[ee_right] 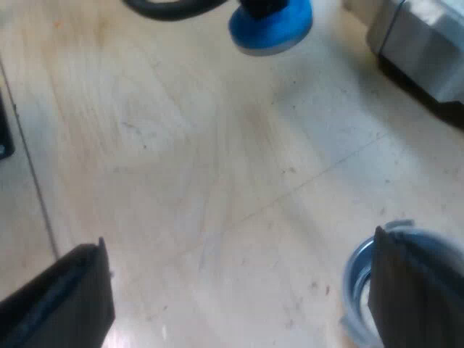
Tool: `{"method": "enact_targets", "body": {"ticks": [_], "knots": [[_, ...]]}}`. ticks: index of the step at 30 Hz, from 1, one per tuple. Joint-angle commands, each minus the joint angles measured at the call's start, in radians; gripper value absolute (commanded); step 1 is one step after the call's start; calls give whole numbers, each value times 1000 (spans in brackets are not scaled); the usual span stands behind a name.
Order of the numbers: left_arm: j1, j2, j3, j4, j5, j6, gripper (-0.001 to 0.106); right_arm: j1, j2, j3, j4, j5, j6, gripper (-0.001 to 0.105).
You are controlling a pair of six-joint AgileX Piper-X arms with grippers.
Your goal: Grind coffee beans and then tamp
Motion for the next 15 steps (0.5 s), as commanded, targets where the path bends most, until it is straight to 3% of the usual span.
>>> {"method": "enact_targets", "body": {"ticks": [1,4,5,8,15], "knots": [[7,19,-2,-31,-20,-8,0,-27,21,-10,-44,-9,-12,74],[6,55,-2,-38,-44,-8,0,-42,38,-12,-49,-9,-12,74],[6,88,-2,-52,-92,-8,0,-45,46,-12,-56,-9,-12,74],[6,143,-2,-84,-136,6,0,-52,61,-12,-64,-12,-12,74],[6,216,-2,-108,-141,8,0,-52,70,-12,-64,-29,-12,74]]}}
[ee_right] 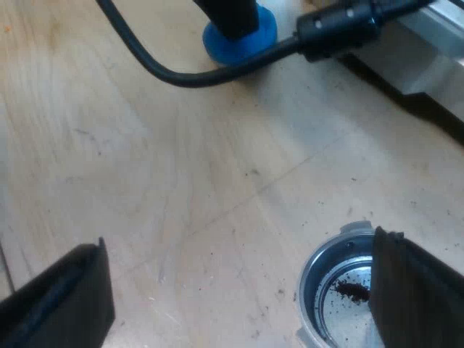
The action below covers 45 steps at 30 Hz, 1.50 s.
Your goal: Grind coffee beans and then tamp
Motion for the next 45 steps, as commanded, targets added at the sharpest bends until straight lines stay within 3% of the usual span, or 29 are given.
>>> {"method": "enact_targets", "body": {"ticks": [1,6,9,11,12,14,15,17,19,24,26,31,39,43,45], "knots": [[-1,16,-2,-3,-17,-3,0,-4,1,-10,-15,-12,-12,74],[-1,38,-2,18,26,-3,1,-4,1,-10,-15,-12,-12,74],[-1,46,-2,32,26,-3,15,-4,1,-10,-15,-12,-12,74],[-1,46,-2,36,26,-3,39,-4,1,-10,-15,-12,-12,74],[-1,46,-2,37,26,-3,44,-4,1,-10,-15,-12,-12,74],[-1,46,-2,42,32,10,72,-4,1,-10,-15,-12,-12,74],[-1,46,-2,42,40,21,79,-4,1,-10,-15,-12,-12,74],[-1,46,-9,65,126,67,104,-4,1,-10,-15,-12,-12,74],[-1,44,-19,81,159,68,105,-4,1,-16,-15,-10,-12,74],[-1,33,-41,113,137,77,105,-4,1,-39,-8,-5,-12,74],[-1,-62,-87,180,74,95,105,-4,1,-97,76,11,-12,74],[-1,-211,-112,193,54,95,105,-4,-2,-170,186,17,-12,74],[-1,-466,-142,198,38,90,105,-4,-13,-376,416,-6,-4,74],[-1,-562,-162,198,38,79,105,-4,-13,-505,588,-6,73,74],[-1,-593,-175,198,38,76,105,-4,-13,-554,661,-6,74,74]]}}
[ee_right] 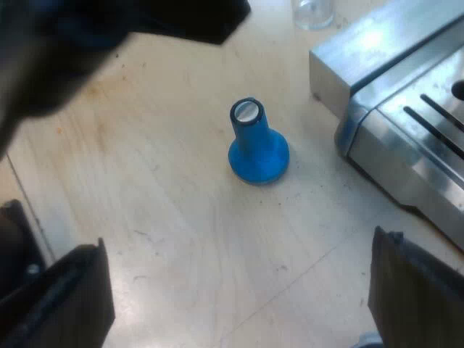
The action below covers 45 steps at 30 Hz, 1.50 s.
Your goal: Grind coffee beans and then tamp
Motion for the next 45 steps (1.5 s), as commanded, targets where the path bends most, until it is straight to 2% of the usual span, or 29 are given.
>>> {"method": "enact_targets", "body": {"ticks": [1,4,6,8,13,17,20,24,26,28,30,33,38,42,45], "knots": [[-1,-55,-32,1,-11,-12,105,-4,-13,-89,117,-7,-2,74],[-1,-92,-65,1,-11,-12,105,-4,-22,-145,152,1,-9,74],[-1,-101,-88,1,-11,-15,105,-4,-29,-164,152,56,-9,74],[-1,-102,-130,1,-11,-15,105,-4,-47,-186,156,158,-9,74],[-1,-102,-214,1,-11,-15,105,-24,-108,-206,195,273,-4,74],[-1,-102,-265,-1,-51,-25,105,-126,-168,-224,349,279,51,74],[23,-82,-284,-1,-59,-47,105,-204,-207,-224,427,279,54,74],[86,-57,-284,-1,-21,-49,105,-361,-273,-224,540,233,54,74],[140,-34,-284,-1,42,-70,105,-457,-304,-224,582,183,54,74],[165,-24,-284,-1,69,-69,105,-522,-318,-224,618,156,54,74],[172,-21,-284,-1,67,-69,105,-640,-336,-219,652,130,74,74],[172,-22,-284,1,67,-69,105,-791,-356,-208,680,82,59,74],[172,-27,-284,40,67,-69,105,-1024,-415,-151,680,-70,-16,74],[172,-40,-284,60,56,-69,105,-1125,-474,-104,684,-117,-86,74],[172,-79,-284,60,14,-151,105,-1156,-539,-77,692,-123,-128,74]]}}
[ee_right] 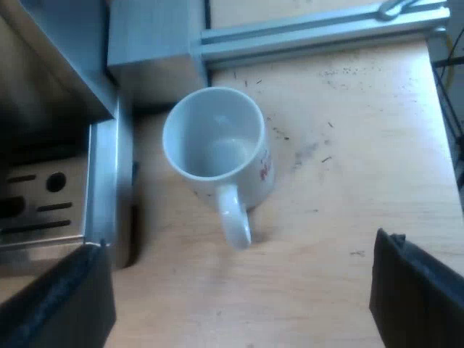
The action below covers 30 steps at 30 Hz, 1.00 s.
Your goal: Grind coffee beans and then tamp
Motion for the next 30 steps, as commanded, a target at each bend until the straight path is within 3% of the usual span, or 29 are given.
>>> {"method": "enact_targets", "body": {"ticks": [1,7,11,15,20,30], "knots": [[0,-58,-6,-8,-30,-74,105,-12,-75,16,5,-16,-66,74],[0,-180,-6,-8,-30,-68,105,-12,-200,61,6,-19,-78,74],[0,-274,0,-3,-30,-1,105,-12,-284,94,6,-19,-78,74],[0,-341,29,4,-45,5,105,-12,-357,125,6,-19,-78,74],[0,-496,130,62,-53,15,105,-12,-517,211,-27,-19,-98,74],[0,-765,306,83,-53,42,105,-12,-729,284,-39,-19,-103,74]]}}
